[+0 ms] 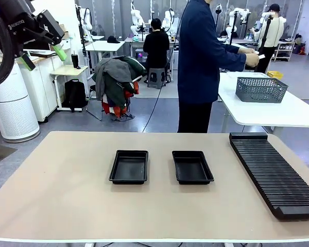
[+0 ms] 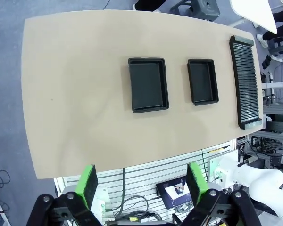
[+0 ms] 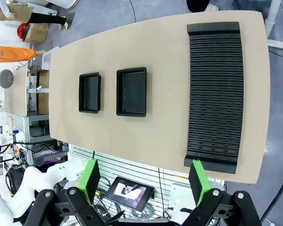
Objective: Inspect and transfer BCBs to ESD trays.
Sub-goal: Pick up the Blank PCB from the PCB Rack and place it in the left ESD tray.
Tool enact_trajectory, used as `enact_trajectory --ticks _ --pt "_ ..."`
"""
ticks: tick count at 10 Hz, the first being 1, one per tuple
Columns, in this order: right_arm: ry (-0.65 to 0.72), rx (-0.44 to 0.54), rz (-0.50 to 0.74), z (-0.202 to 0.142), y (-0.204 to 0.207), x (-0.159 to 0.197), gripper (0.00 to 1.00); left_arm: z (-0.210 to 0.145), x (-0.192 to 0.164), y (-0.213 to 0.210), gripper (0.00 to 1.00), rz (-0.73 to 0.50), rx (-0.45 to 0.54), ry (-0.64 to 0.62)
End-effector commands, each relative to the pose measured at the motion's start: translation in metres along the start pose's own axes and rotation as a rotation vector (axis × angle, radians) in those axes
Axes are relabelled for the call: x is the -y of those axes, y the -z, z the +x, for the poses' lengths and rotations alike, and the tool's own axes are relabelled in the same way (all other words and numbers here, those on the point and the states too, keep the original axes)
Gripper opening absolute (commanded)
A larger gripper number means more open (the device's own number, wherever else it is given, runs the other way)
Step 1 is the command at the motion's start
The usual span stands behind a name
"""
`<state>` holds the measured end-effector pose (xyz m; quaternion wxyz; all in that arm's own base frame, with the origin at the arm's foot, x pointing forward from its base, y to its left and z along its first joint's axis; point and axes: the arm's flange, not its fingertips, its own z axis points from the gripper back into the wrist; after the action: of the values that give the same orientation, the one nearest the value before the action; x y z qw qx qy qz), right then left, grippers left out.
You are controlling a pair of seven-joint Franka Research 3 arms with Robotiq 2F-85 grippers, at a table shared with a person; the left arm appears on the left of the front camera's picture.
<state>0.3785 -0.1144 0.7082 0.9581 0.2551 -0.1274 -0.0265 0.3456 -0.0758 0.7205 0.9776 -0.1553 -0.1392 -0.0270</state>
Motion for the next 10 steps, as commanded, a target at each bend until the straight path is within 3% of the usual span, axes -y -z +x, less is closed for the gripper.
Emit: enact_trajectory --ticks 1,5,10 --pt "0.0 -0.001 0.0 -0.0003 0.0005 0.0003 1.0 0.0005 0.003 -0.0052 1.0 0.064 -0.003 -0.015" --pt "0.0 -0.001 0.0 -0.0003 0.0005 0.0003 1.0 0.0028 0.0081 -0.0103 1.0 0.076 0.043 0.021" --pt "0.0 -0.001 0.0 -0.0003 0.0005 0.0003 1.0 0.0009 0.0088 -0.0103 1.0 0.046 0.03 0.025"
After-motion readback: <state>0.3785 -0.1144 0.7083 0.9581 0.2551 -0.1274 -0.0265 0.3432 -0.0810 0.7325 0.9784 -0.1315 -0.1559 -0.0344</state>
